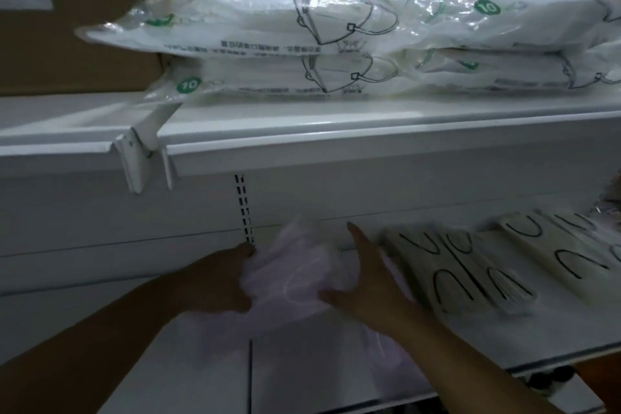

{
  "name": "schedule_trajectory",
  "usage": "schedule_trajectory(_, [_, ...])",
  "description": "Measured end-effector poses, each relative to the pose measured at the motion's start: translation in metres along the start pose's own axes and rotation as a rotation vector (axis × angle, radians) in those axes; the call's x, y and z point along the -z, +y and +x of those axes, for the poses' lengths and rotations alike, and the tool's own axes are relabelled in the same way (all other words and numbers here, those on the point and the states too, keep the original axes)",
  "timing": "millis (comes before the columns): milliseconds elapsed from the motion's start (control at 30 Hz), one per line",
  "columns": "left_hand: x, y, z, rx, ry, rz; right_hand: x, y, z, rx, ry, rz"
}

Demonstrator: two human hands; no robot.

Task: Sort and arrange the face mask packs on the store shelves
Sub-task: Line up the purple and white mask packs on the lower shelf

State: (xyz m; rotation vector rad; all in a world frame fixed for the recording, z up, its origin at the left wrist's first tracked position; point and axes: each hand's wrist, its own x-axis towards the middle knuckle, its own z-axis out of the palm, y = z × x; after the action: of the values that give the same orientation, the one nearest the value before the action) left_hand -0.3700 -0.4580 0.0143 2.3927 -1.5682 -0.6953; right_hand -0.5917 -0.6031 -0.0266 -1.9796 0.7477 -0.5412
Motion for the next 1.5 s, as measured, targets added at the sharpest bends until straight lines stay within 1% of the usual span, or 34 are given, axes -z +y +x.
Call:
schedule_trajectory(67, [0.003,-0.001,-0.011,-0.103,0.001,0.176,-0.013,0.004,0.015,0.012,-0.199,0.18])
schedule_trajectory(133, [0.0,-0.007,-0.018,-0.162,0.006,0.288,-0.024,0.01,0.024,0.049,-0.277,0.206])
schedule_trajectory(200, [-0.007,-0.015,-0.022,-0.203,0.007,0.322,-0.036,0.018,0.023,0.06,-0.3,0.141])
schedule_trajectory(300, [-0.021,-0.03,-0.023,-0.215,-0.052,0.274,-0.055,0.029,0.015,0.06,-0.324,-0.052])
schedule_trajectory(333, [-0.026,-0.036,-0.022,-0.218,-0.042,0.267,-0.059,0.032,0.012,0.052,-0.316,-0.084])
schedule_trajectory(400, [-0.027,-0.049,-0.021,-0.2,0.014,0.267,-0.064,0.038,0.01,0.022,-0.281,-0.053])
schedule_trajectory(433, [-0.025,-0.057,-0.023,-0.166,0.039,0.235,-0.065,0.041,0.01,0.015,-0.262,-0.055])
schedule_trajectory(500, [-0.02,-0.075,-0.034,-0.092,0.108,0.087,-0.066,0.045,0.011,-0.01,-0.21,-0.071])
schedule_trajectory(567, [-0.023,-0.097,-0.05,-0.049,0.229,-0.126,-0.068,0.049,0.01,-0.032,-0.162,0.009])
schedule_trajectory(600, [-0.03,-0.107,-0.058,-0.014,0.263,-0.27,-0.068,0.05,0.008,-0.034,-0.146,0.022])
schedule_trajectory(633, [-0.038,-0.114,-0.064,0.026,0.263,-0.396,-0.07,0.051,0.008,-0.04,-0.134,0.014])
schedule_trajectory(667, [-0.047,-0.117,-0.066,0.053,0.239,-0.472,-0.072,0.052,0.007,-0.048,-0.131,0.009])
schedule_trajectory(733, [-0.061,-0.115,-0.064,0.049,0.205,-0.552,-0.075,0.055,0.005,-0.066,-0.122,0.033])
schedule_trajectory(833, [-0.071,-0.106,-0.054,0.007,0.255,-0.718,-0.077,0.053,0.003,-0.067,-0.127,0.061])
schedule_trajectory(933, [-0.078,-0.102,-0.048,0.035,0.339,-0.883,-0.078,0.053,0.003,-0.066,-0.188,0.053])
schedule_trajectory(1000, [-0.082,-0.099,-0.044,0.033,0.392,-0.936,-0.078,0.05,0.004,-0.046,-0.217,-0.008])
schedule_trajectory(1033, [-0.083,-0.098,-0.042,0.03,0.408,-0.939,-0.078,0.05,0.004,-0.052,-0.201,-0.011])
schedule_trajectory(1167, [-0.084,-0.1,-0.038,0.014,0.385,-0.969,-0.077,0.046,0.004,-0.051,-0.073,0.061])
schedule_trajectory(1267, [-0.084,-0.098,-0.04,0.047,0.427,-1.006,-0.073,0.044,0.006,0.002,0.003,0.073])
schedule_trajectory(1333, [-0.088,-0.097,-0.041,0.049,0.433,-1.028,-0.069,0.043,0.004,0.038,-0.048,0.07])
schedule_trajectory(1400, [-0.091,-0.094,-0.043,0.057,0.43,-1.033,-0.066,0.044,0.0,0.025,-0.129,0.109])
schedule_trajectory(1500, [-0.09,-0.093,-0.046,0.047,0.417,-1.085,-0.064,0.044,-0.003,0.005,-0.106,0.158])
